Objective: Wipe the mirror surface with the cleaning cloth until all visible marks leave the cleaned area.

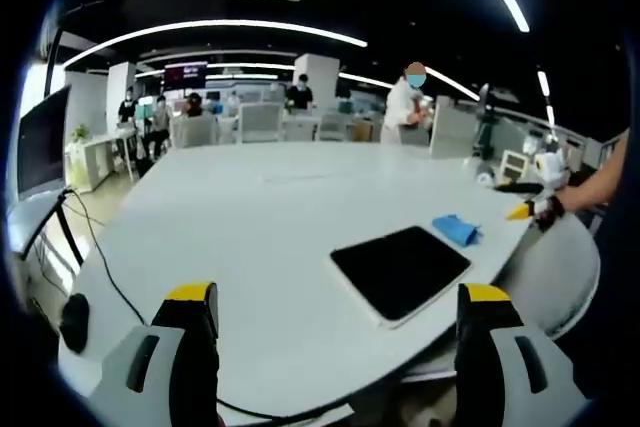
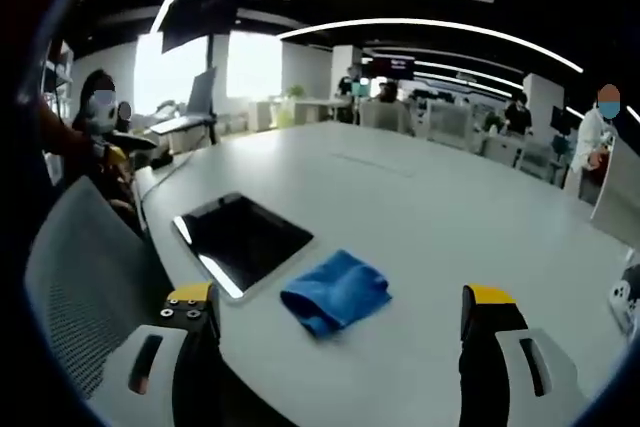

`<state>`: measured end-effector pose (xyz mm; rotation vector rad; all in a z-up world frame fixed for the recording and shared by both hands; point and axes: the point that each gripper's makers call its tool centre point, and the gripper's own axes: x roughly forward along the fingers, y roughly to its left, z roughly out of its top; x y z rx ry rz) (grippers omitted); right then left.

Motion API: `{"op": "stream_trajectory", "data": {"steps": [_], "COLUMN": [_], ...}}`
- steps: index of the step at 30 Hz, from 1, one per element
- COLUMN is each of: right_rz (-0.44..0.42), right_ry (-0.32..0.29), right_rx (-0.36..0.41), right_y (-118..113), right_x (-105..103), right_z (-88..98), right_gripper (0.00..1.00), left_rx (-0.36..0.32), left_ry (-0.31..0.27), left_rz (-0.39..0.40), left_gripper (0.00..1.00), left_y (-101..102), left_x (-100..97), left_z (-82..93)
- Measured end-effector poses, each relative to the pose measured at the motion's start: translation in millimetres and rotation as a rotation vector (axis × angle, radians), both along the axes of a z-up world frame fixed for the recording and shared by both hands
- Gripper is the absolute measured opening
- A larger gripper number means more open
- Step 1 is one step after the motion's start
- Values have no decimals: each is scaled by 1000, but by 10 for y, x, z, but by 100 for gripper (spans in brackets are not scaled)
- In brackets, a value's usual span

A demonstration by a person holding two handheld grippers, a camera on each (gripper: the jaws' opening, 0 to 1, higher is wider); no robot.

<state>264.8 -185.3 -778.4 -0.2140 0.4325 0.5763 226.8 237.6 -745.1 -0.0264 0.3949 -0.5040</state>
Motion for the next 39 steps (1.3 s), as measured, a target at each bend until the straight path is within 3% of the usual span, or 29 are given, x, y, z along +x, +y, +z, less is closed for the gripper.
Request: {"op": "stream_trajectory", "data": {"steps": [5, 12, 19, 22, 25, 27, 29, 31, 36, 39], "right_rz": [1, 28, -36, -108, -81, -78, -85, -76, -63, -74], "right_ry": [17, 25, 24, 71, 60, 60, 56, 41, 47, 59], "right_rx": [10, 20, -24, -46, -83, -78, -72, -57, -27, -28], "right_y": [19, 70, -96, -239, -188, -189, -193, -164, -136, -138], "right_x": [-16, -27, 33, 24, 39, 32, 33, 43, 25, 24], "right_z": [-9, -9, -53, -147, -162, -156, -143, -92, -104, -111], "right_gripper": [100, 100, 100, 100, 100, 100, 100, 100, 100, 100], "left_rx": [22, 38, 29, 14, 2, -9, 22, 62, 26, 40], "left_ry": [2, -30, -41, 16, -4, 20, 40, -12, -24, -44], "left_rz": [1, 24, -17, -8, -8, -6, -41, -70, 2, -9], "left_gripper": [99, 100, 100, 100, 100, 99, 99, 100, 100, 100], "left_y": [-108, -29, 33, 76, 91, 93, 39, 28, 104, 45], "left_x": [-26, 30, 120, 129, 158, 180, 164, 223, 339, 319], "left_z": [76, 125, 173, 96, 163, 101, 69, 98, 61, 91]}}
